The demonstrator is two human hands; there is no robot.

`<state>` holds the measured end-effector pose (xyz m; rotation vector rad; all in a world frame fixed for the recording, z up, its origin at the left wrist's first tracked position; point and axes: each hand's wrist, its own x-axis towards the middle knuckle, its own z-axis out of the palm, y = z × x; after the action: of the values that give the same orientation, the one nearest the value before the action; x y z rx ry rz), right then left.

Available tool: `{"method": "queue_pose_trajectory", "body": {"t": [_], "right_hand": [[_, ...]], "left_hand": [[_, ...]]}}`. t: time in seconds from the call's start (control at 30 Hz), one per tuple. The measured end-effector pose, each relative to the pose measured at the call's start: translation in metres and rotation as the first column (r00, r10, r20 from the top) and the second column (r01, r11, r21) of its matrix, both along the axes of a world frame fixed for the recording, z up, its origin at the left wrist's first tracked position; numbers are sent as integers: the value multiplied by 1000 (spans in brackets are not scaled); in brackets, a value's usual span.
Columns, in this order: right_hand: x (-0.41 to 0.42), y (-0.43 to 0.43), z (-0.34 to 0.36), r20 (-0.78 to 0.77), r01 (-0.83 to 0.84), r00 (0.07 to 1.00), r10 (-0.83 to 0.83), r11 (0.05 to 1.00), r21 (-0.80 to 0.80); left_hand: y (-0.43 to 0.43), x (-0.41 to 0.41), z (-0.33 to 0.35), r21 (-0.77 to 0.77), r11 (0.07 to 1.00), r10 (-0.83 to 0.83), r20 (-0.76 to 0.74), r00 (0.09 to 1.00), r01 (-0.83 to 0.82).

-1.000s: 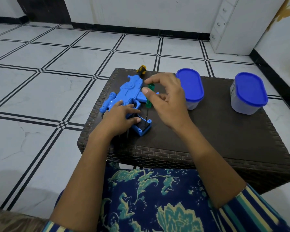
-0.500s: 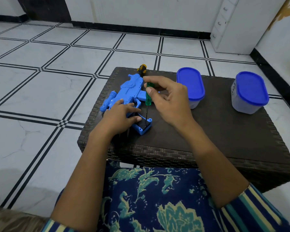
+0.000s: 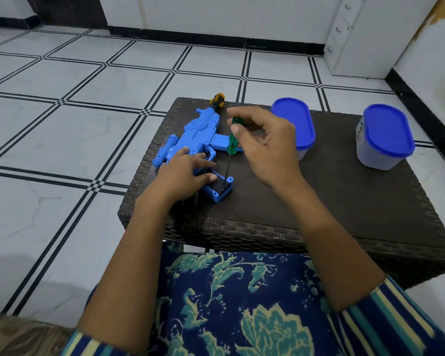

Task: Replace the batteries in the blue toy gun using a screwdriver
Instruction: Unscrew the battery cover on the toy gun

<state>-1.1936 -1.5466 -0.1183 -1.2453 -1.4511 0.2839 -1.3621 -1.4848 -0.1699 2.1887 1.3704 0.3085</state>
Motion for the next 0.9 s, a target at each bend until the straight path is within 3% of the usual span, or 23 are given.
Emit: {"method": "queue_pose_trajectory", "body": {"t": [0.33, 0.5, 0.57, 0.73, 0.9], "right_hand": [[1, 0, -2, 20, 11, 1000, -10, 1000, -13], [16, 2, 4, -41, 181, 983, -179, 982, 46], [22, 2, 0, 48, 230, 972, -231, 973, 21], [27, 2, -10, 330, 250, 928, -174, 947, -202], [29, 5, -19, 578, 322, 813, -74, 884, -340]], "left_hand": [[0, 0, -1, 11, 1000, -1, 1, 1000, 1], [-1, -1, -1, 16, 1000, 3, 18, 1000, -3], [-1, 0, -1, 17, 1000, 6, 18, 1000, -6], [-3, -1, 0, 25, 1000, 4, 24, 1000, -5], [-8, -9, 5, 8, 1000, -28, 20, 999, 28]]}}
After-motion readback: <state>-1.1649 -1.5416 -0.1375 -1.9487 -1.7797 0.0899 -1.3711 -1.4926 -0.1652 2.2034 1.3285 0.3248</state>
